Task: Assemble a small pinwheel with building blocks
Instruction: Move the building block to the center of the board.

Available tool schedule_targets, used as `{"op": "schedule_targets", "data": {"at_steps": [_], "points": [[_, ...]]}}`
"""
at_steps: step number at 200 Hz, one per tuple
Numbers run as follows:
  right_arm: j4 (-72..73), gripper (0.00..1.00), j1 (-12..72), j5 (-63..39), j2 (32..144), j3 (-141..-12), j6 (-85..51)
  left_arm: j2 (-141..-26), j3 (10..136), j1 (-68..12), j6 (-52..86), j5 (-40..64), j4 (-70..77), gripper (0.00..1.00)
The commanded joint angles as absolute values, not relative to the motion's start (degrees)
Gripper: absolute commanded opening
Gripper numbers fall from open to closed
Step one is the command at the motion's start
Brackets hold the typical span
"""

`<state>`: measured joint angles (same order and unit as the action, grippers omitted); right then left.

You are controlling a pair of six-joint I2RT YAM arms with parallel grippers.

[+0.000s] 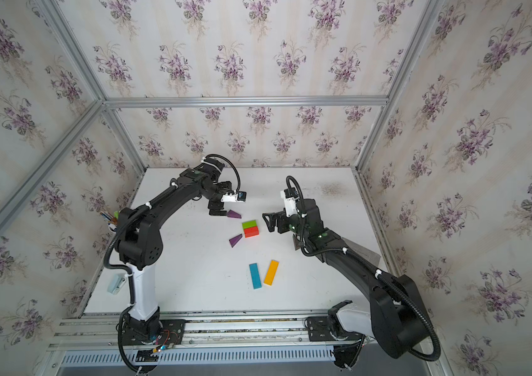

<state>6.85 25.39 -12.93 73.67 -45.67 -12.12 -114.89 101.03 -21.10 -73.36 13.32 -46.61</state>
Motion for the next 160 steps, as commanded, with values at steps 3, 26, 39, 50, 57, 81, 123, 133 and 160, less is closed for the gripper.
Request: {"op": "schedule_targets", "data": {"at_steps": [3,26,39,50,57,81,123,133,160], "points": [[-4.60,0.99,23.53,-4.65,77.39,-51.72,-13.32,-108.80,94.88,-20.87,-64.84,19.75,-41.49,1.00],[-8.37,0.99,21.13,-3.08,82.10,-56.05,-10.77,-102.61,88.63,-20.79,-51.94,20.52,-35.07,1.00],[-10.20,0.98,19.30,-3.51,85.07,-59.25,-9.80,-100.00,85.76,-20.74,-43.05,21.60,-31.18,1.00],[-10.26,0.97,18.46,-4.50,87.34,-61.55,-7.84,-99.02,84.26,-20.67,-33.70,23.10,-28.35,1.00],[-9.64,0.98,18.37,-4.99,88.72,-62.71,-5.59,-99.35,84.56,-20.66,-27.27,23.20,-28.04,1.00],[-8.17,0.97,18.43,-10.66,94.68,-67.90,2.92,-101.86,85.68,-19.48,-11.44,21.53,-31.22,1.00],[-5.95,0.93,18.90,-19.48,103.12,-76.07,12.28,-95.30,74.24,-22.20,4.50,8.76,-27.20,0.99],[-5.91,0.91,19.38,-19.39,105.82,-78.73,12.26,-93.61,71.60,-22.94,5.96,4.80,-27.25,1.00],[-16.65,0.77,22.30,-14.86,117.53,-94.36,12.09,-93.18,70.51,-23.91,5.69,0.17,-28.73,1.00]]}}
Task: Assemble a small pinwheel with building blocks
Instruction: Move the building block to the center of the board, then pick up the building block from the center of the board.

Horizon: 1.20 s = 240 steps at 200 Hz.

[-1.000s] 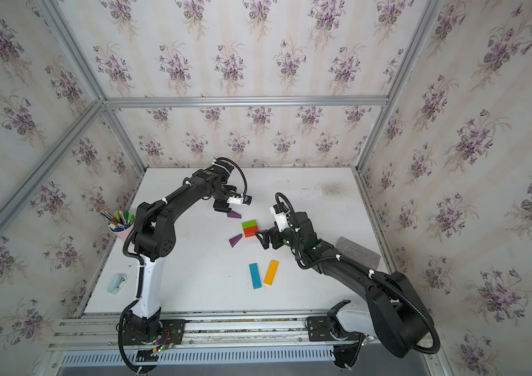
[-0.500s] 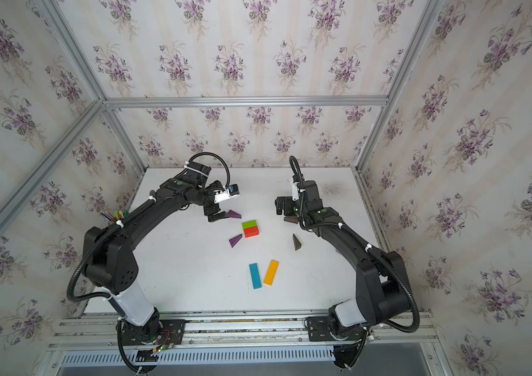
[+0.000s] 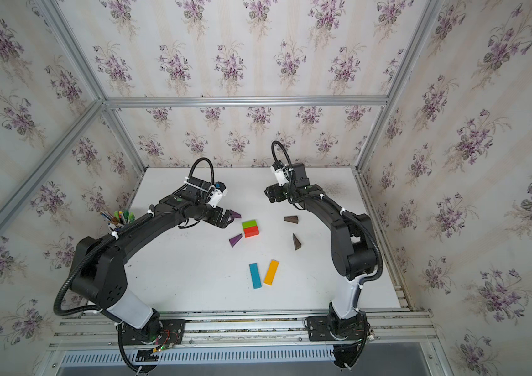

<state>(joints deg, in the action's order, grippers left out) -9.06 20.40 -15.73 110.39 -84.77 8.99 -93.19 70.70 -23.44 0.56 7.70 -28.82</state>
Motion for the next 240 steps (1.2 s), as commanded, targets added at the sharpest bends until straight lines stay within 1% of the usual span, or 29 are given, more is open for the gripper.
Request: {"op": "schedule_targets", "data": {"at_steps": [1,11,20,37,43,57,70,89,105,115,121,130,136,159,162,189,233,240], "points": [[-16.94,0.77,22.40,-14.90,117.87,-94.82,12.07,-93.26,70.54,-23.91,5.74,0.13,-28.73,1.00],[-18.29,0.75,23.29,-15.18,120.84,-98.14,11.76,-94.35,71.16,-23.82,6.71,0.08,-28.59,1.00],[-17.13,0.75,23.88,-16.29,122.00,-98.55,11.25,-95.61,71.13,-23.39,8.18,1.79,-27.11,1.00],[-14.28,0.74,24.70,-17.80,122.61,-98.16,9.08,-98.93,70.99,-21.02,14.23,12.65,-23.29,0.99],[-13.44,0.74,24.98,-17.53,122.61,-97.88,8.28,-100.24,71.58,-20.84,15.36,14.73,-22.86,1.00],[-12.37,0.74,25.47,-17.14,122.07,-96.67,7.65,-101.80,73.30,-21.49,18.02,14.22,-22.94,0.99],[-10.82,0.76,26.25,-19.61,120.46,-94.26,9.53,-101.69,74.34,-21.39,21.09,12.47,-24.09,0.99],[-9.14,0.80,29.07,-18.87,117.98,-91.50,15.35,-97.00,72.10,-21.54,23.45,6.22,-23.99,0.99],[-12.33,0.80,30.39,-19.75,119.49,-94.68,19.16,-93.66,70.23,-21.08,24.37,2.40,-24.46,1.00],[-14.76,0.78,30.37,-20.32,121.38,-97.80,19.05,-91.76,68.53,-19.82,25.74,4.25,-24.45,1.00],[-15.56,0.77,32.47,-20.98,122.46,-99.12,18.40,-90.59,67.19,-18.92,26.29,6.93,-23.86,1.00],[-15.71,0.75,32.85,-21.77,123.41,-99.85,17.57,-88.46,64.50,-18.00,26.12,11.71,-21.92,1.00],[-15.56,0.75,33.10,-22.08,123.77,-99.69,17.55,-87.06,63.43,-17.85,25.48,13.16,-21.89,1.00],[-15.92,0.74,35.42,-20.30,126.23,-100.53,18.80,-81.69,60.40,-17.53,23.32,12.39,-25.79,1.00],[-16.11,0.74,35.68,-20.25,126.71,-100.93,18.83,-79.55,59.86,-17.36,23.29,12.25,-26.23,1.00],[-15.32,0.73,37.16,-19.43,129.53,-102.39,17.62,-72.53,55.87,-14.24,24.44,14.03,-27.67,1.00],[-16.01,0.69,37.53,-17.89,132.02,-103.80,17.58,-71.09,56.12,-12.71,23.80,13.97,-30.83,1.00],[-16.53,0.65,37.53,-18.18,132.25,-103.73,18.45,-71.52,56.07,-12.68,24.05,14.04,-30.78,1.00]]}}
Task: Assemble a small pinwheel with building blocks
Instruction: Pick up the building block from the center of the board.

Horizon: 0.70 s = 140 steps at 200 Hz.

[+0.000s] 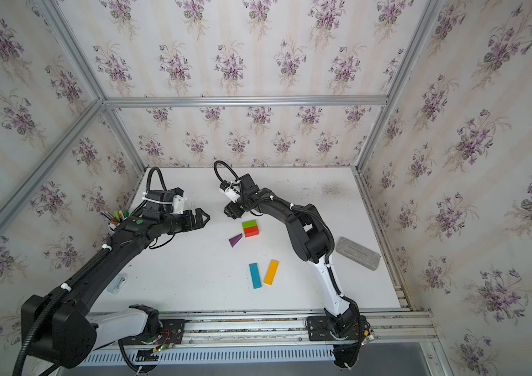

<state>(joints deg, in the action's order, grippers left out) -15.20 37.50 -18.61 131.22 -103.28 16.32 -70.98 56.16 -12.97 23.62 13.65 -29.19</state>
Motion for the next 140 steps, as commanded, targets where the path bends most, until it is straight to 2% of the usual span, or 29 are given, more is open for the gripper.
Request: {"op": "schedule_targets", "data": {"at_steps": [1,24,83,108,140], "points": [[-16.61,0.65,37.53,-18.23,132.22,-103.72,18.54,-71.57,56.07,-12.67,24.11,14.05,-30.77,1.00],[-17.53,0.55,37.68,-18.20,132.60,-103.23,20.80,-71.87,56.07,-12.66,24.70,13.88,-30.67,1.00],[-17.37,0.50,38.08,-18.57,132.63,-102.10,21.42,-70.30,55.75,-11.89,24.43,12.45,-30.67,1.00],[-17.56,0.46,38.70,-16.94,133.12,-102.05,21.71,-70.69,55.37,-11.78,24.86,12.88,-30.37,1.00],[-17.16,0.34,39.14,-14.41,133.85,-102.47,21.37,-70.00,55.20,-11.69,24.70,12.74,-30.23,1.00]]}}
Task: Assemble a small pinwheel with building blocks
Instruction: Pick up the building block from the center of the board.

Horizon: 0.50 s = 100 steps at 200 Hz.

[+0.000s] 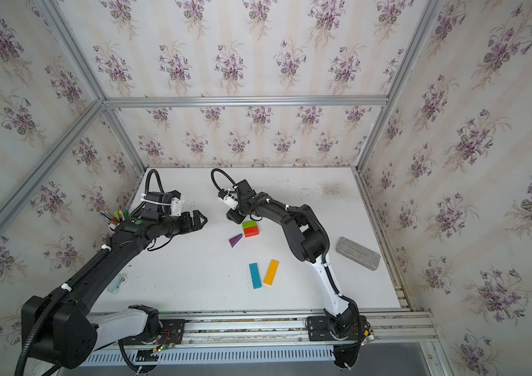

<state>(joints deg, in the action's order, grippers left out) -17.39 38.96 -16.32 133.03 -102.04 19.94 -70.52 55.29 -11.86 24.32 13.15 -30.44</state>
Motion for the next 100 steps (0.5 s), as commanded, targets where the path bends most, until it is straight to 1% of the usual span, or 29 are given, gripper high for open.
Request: {"op": "schedule_targets", "data": {"at_steps": [1,34,60,82,100], "points": [[-17.15,0.34,39.12,-14.37,133.90,-102.52,21.32,-69.98,55.20,-11.64,24.70,12.74,-30.23,1.00],[-17.32,0.31,39.11,-13.29,134.46,-103.09,20.65,-69.87,55.11,-11.54,25.07,13.00,-30.12,1.00],[-17.58,0.28,39.07,-12.24,134.82,-103.49,20.18,-69.86,55.02,-11.53,25.10,13.01,-29.92,1.00],[-17.66,0.23,39.10,-12.31,135.00,-103.63,20.04,-69.85,55.11,-11.51,25.05,13.01,-29.84,1.00],[-17.86,0.22,39.12,-11.91,135.22,-103.80,19.72,-69.91,55.02,-11.55,25.00,13.06,-29.88,1.00]]}}
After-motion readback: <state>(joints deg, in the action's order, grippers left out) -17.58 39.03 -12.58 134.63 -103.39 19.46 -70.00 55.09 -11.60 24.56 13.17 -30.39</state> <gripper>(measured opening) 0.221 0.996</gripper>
